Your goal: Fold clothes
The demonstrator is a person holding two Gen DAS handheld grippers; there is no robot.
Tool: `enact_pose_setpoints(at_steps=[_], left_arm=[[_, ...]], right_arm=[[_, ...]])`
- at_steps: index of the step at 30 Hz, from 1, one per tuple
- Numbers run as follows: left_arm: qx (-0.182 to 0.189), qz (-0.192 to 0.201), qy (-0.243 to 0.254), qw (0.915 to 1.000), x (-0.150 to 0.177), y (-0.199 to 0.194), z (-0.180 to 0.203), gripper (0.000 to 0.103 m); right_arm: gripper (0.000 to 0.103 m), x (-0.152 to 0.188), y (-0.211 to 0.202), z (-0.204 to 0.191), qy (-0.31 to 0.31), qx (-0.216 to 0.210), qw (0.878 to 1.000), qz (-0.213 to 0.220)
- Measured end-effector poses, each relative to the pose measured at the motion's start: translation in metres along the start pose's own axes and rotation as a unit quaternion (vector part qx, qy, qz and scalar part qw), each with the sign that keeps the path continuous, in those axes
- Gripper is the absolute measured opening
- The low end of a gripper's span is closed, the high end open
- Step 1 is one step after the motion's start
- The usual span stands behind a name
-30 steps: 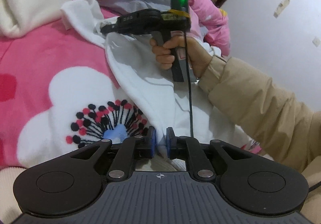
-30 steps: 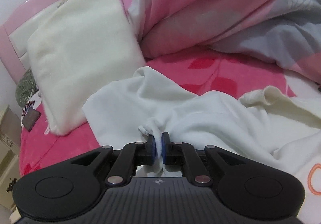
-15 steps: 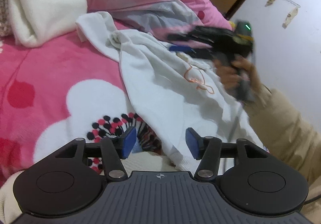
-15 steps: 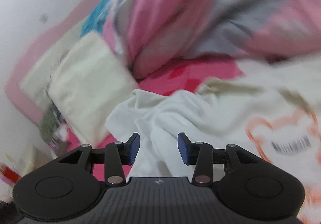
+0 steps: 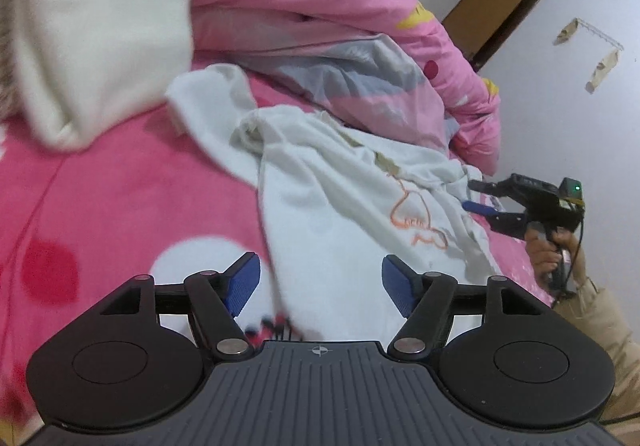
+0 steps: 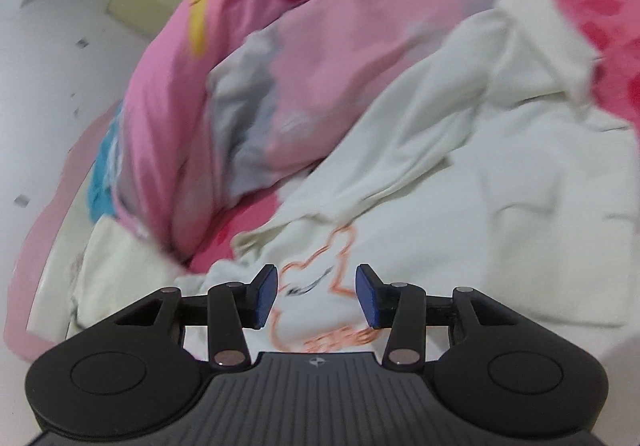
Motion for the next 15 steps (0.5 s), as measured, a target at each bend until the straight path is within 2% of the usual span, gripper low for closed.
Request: enact_pose_setpoints(at_steps=[3,7,8,10,13,15], left_arm=[[-0.017,0.005,0.026,0.9995,-0.018,0.028,0.004,0.068],[-0.054,0.025,0.061,0.9964,-0.045,0.071,0.005,0.068],[-0.066,0.033,0.067,0.9950,-0.052,0.083,0.004,0.068],[-0.080,0.048,0.067,0.9934,-0.067,0.105,0.000,0.068],[-0.087,0.062,0.053,0.9929,-0.084,0.132,-0.010,0.068],[-0.098,0.069,0.045,0.9918,-0.088,0.146,-0.017,0.068]], right_arm=[[0.046,-0.012,0.010,0.003,0.018,-0.003,1.000,-0.008],[0.048,-0.023,0.041,-0.018,-0.025,0.000,0.999,-0.022],[0.050,-0.026,0.051,-0.025,-0.042,0.002,0.999,-0.027],[0.065,-0.027,0.079,-0.047,-0.084,0.003,0.995,-0.055],[0.067,-0.029,0.124,-0.082,-0.147,0.007,0.984,-0.097],[0.072,-0.034,0.153,-0.107,-0.210,0.020,0.973,-0.094]])
Point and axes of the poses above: each gripper's, at about its wrist camera, not at the fingertips, and y roughly the way its jaws point, z to its right, x to its underside, the point moved 3 cm from there along y, roughly the way its jaws point
